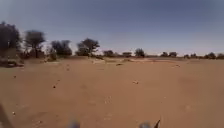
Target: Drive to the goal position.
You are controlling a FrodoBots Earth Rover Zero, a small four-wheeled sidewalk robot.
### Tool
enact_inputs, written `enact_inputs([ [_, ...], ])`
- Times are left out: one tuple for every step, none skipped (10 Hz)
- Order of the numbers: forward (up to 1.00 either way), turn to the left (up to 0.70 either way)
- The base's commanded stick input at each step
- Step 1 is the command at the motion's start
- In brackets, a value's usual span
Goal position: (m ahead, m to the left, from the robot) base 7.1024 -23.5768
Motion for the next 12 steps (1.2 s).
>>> enact_inputs([
  [0.7, 0.0],
  [0.7, 0.0],
  [0.7, 0.0],
  [0.7, -0.14],
  [0.7, -0.32],
  [0.7, -0.35],
  [0.7, -0.35],
  [0.7, -0.35],
  [0.7, -0.35],
  [0.7, -0.35],
  [0.7, -0.35],
  [0.7, 0.0],
])
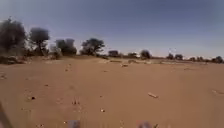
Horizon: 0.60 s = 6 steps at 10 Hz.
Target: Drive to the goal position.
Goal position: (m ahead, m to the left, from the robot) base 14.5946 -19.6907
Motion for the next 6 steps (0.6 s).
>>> enact_inputs([
  [0.7, 0.0],
  [0.7, 0.0],
  [0.7, 0.0],
  [0.7, 0.0],
  [0.7, 0.0],
  [0.7, 0.0],
])
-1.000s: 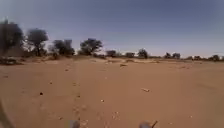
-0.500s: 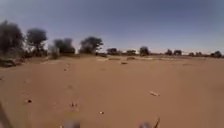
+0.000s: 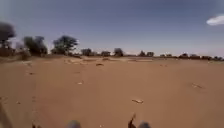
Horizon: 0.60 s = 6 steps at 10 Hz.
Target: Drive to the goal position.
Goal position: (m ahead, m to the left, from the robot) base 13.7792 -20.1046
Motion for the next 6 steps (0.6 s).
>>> enact_inputs([
  [0.7, 0.0],
  [0.7, 0.0],
  [0.7, 0.0],
  [0.7, 0.0],
  [0.7, 0.0],
  [0.7, 0.0],
])
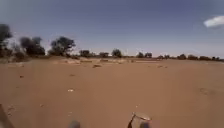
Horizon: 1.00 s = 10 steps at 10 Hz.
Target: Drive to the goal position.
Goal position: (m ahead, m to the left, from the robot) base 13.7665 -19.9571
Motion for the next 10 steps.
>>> enact_inputs([
  [0.7, 0.0],
  [0.7, 0.0],
  [0.7, 0.0],
  [0.7, 0.0],
  [0.7, -0.01],
  [0.7, -0.35],
  [0.7, -0.35],
  [0.7, -0.35],
  [0.7, -0.35],
  [0.7, -0.35],
])
